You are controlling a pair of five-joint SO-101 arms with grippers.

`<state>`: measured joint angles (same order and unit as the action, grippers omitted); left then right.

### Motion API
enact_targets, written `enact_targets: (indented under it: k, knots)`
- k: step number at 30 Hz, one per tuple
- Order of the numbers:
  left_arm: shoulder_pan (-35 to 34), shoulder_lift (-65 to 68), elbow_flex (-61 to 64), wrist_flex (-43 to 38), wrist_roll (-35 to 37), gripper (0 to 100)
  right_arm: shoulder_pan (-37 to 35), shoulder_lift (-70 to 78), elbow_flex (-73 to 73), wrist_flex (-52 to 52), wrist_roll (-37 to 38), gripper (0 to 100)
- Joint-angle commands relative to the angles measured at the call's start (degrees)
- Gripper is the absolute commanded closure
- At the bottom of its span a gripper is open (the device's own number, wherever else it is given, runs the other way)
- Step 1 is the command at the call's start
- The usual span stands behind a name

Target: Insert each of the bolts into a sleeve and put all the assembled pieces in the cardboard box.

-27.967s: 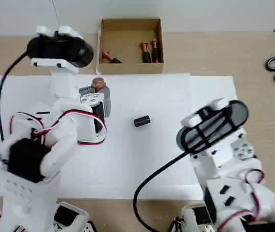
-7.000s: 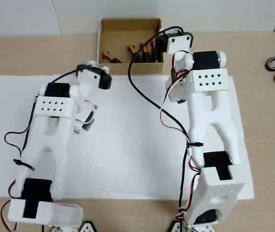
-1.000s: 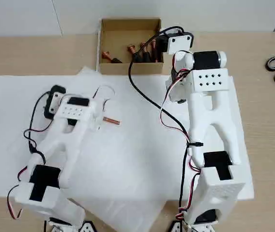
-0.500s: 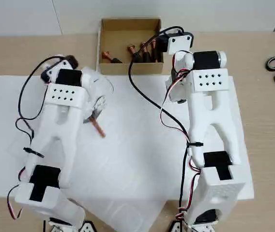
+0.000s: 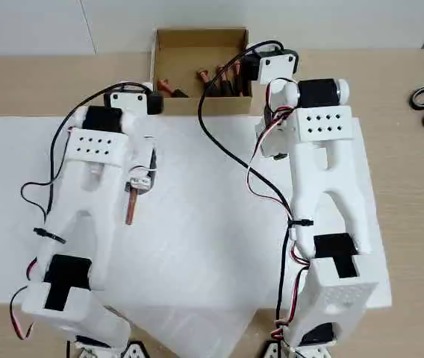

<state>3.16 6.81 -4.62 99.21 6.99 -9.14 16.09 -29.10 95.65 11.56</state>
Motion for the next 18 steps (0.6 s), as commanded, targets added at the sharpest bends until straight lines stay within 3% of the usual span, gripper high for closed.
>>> enact_targets:
  k: [1, 14, 18]
  knots:
    - [-2.2, -0.5, -2.0, 0.8, -0.9, 99, 0.5, -4.1, -2.6, 0.5, 0.3, 99.5]
    - [-4.0, -0.5, 3.3, 1.1, 3.8, 99, 0.5, -4.1, -2.6, 0.4, 0.3, 99.5]
    - [-4.5, -0.5, 3.3, 1.1, 9.8, 99, 0.4, -4.1, -2.6, 0.3, 0.3, 99.5]
